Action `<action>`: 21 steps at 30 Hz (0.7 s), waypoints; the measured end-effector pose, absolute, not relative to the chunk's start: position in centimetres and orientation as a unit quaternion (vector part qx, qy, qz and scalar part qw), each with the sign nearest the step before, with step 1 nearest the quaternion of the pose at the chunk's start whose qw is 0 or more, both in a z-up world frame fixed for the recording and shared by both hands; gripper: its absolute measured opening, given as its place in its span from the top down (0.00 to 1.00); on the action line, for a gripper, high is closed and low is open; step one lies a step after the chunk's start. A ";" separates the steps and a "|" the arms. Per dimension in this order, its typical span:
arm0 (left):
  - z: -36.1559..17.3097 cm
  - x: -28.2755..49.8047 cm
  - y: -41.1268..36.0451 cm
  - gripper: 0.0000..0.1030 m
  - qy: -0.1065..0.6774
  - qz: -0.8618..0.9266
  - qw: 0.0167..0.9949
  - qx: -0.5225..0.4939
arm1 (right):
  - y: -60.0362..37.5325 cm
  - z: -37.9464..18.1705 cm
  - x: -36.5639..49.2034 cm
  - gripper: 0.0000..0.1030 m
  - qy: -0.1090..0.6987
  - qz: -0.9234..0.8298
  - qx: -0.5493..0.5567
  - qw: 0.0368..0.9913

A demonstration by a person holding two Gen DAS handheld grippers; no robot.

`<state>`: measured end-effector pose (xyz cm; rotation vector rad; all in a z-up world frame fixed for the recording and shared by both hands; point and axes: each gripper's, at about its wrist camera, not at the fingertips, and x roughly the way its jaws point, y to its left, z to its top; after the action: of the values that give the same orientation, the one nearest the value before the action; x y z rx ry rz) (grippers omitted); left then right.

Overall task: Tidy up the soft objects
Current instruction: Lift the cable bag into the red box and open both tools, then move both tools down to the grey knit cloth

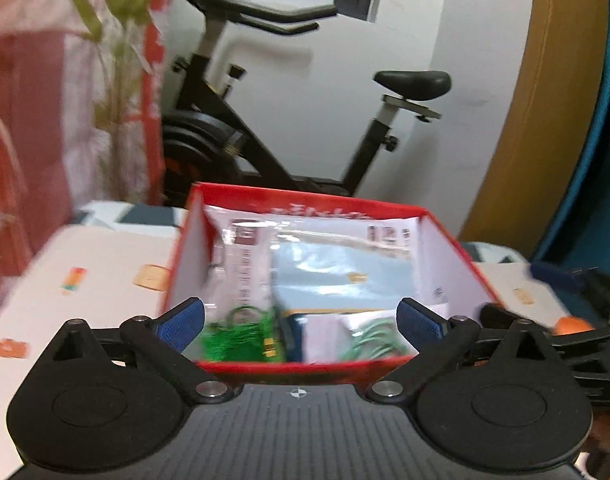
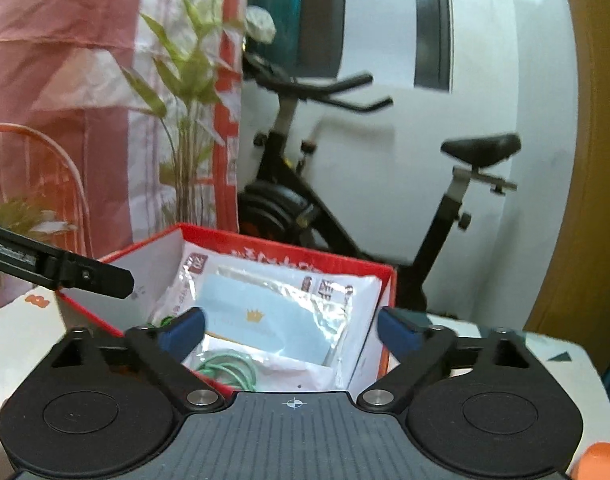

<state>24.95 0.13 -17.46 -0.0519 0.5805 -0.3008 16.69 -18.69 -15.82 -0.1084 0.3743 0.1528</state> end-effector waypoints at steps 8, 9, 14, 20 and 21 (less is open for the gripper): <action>-17.9 19.7 1.7 0.00 0.243 -0.093 0.966 0.012 | -18.2 -17.5 11.9 0.00 0.175 0.068 -0.008 0.982; -18.1 19.0 1.9 0.00 0.245 -0.090 0.965 0.017 | -18.2 -18.0 11.4 0.00 0.180 0.066 0.001 0.981; -20.1 16.5 2.3 0.00 0.240 -0.060 0.968 0.049 | -18.5 -21.2 9.6 0.00 0.220 0.049 0.044 0.973; -23.2 16.4 2.9 0.00 0.292 -0.045 0.954 0.037 | -18.9 -24.3 8.6 0.00 0.262 0.020 0.057 0.963; -23.5 16.5 3.0 0.00 0.298 -0.047 0.953 0.034 | -19.0 -24.7 8.5 0.00 0.264 0.013 0.056 0.963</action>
<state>16.46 3.02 -23.51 0.0684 0.6052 -0.0952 8.47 -19.01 -24.74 0.1128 0.5354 0.0266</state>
